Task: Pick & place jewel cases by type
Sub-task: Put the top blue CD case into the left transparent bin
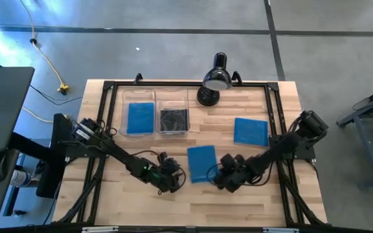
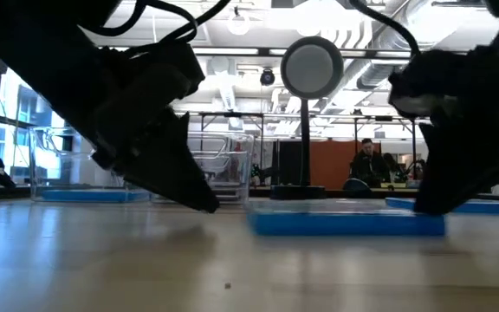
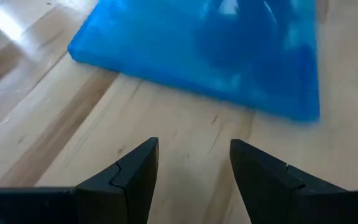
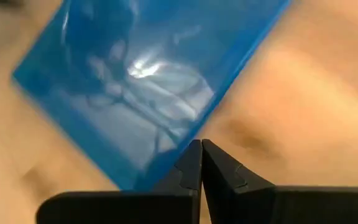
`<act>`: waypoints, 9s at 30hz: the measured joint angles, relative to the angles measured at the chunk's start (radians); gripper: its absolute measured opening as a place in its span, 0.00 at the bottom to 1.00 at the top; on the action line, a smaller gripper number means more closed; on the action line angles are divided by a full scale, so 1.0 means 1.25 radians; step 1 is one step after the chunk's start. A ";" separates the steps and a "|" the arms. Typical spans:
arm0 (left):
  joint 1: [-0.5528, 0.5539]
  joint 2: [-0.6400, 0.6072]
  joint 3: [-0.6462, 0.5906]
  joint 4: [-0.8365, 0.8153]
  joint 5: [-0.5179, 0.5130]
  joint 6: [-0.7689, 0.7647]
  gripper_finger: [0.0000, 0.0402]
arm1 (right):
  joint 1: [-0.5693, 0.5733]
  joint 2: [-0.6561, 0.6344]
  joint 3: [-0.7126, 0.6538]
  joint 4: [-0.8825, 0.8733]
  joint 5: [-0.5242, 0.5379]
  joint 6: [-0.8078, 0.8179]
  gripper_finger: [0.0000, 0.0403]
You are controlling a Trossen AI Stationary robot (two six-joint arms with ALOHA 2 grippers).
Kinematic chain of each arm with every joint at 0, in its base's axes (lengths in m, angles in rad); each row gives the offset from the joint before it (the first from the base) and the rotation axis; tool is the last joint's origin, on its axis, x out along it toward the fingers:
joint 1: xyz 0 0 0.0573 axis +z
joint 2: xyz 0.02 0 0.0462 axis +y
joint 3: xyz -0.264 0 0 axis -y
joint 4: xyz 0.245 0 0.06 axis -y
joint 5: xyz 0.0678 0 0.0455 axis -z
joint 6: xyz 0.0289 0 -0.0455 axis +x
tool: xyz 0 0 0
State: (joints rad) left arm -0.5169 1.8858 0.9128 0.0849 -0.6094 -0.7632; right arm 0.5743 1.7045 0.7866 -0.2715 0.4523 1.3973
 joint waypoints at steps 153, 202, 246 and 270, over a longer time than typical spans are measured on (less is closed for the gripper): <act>0.387 0.254 0.517 -0.234 0.326 0.180 0.49 | -0.024 -0.306 -0.238 -0.223 -0.068 -0.245 0.00; 0.394 0.285 0.583 -0.336 0.321 0.110 0.49 | -0.087 -0.253 -0.234 -0.143 -0.105 -0.313 0.00; 0.130 0.225 0.598 -0.447 0.169 0.105 0.49 | 0.060 -0.224 -0.166 -0.150 -0.077 -0.274 0.00; 0.008 0.190 0.597 -0.609 -0.012 0.144 0.49 | 0.216 0.076 0.327 -0.472 0.246 -0.406 0.00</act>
State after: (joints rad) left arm -0.5068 2.1227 1.6596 -0.6769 -0.6248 -0.5833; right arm 0.8445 1.7991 1.1948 -0.8616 0.7597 0.8901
